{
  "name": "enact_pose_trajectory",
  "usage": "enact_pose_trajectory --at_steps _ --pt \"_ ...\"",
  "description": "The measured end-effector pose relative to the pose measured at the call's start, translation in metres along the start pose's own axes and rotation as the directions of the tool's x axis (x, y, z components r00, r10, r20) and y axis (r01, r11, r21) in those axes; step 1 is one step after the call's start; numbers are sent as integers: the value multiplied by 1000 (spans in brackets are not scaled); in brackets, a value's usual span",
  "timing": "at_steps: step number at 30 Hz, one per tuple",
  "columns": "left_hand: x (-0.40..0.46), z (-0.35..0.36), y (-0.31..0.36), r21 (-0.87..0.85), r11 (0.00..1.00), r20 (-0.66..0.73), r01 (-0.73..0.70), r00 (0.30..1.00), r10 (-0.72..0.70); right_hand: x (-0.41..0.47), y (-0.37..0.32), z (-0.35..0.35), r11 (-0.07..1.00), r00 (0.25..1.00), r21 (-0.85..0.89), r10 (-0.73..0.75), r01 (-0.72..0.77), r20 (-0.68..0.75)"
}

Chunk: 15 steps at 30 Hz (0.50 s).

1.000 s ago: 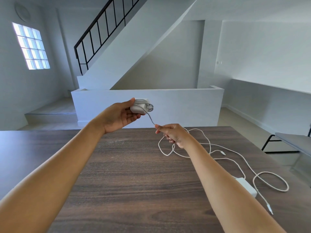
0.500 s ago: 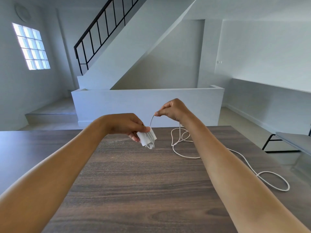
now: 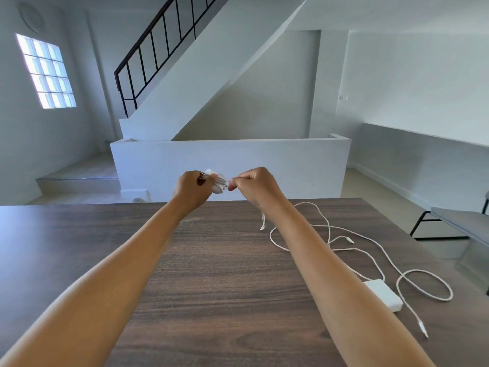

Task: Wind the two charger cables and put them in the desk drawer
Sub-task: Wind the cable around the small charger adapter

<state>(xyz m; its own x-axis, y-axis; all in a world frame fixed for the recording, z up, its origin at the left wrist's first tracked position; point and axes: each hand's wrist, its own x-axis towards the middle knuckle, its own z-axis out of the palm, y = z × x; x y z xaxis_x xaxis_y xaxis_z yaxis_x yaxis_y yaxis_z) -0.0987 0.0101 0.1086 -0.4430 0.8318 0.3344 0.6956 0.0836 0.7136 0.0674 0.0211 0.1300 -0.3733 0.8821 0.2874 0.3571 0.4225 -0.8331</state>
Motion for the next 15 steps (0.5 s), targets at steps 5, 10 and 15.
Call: enact_pose_trajectory --at_steps 5,10,15 --pt "2 1 13 -668 730 50 141 988 -145 -9 12 17 960 988 245 109 -134 113" --pt "-4 -13 34 -880 414 205 234 972 -115 -9 31 19 915 970 346 145 -206 195" --pt "-10 -24 43 -888 371 283 272 959 -26 2 48 8 895 968 380 177 -233 176"
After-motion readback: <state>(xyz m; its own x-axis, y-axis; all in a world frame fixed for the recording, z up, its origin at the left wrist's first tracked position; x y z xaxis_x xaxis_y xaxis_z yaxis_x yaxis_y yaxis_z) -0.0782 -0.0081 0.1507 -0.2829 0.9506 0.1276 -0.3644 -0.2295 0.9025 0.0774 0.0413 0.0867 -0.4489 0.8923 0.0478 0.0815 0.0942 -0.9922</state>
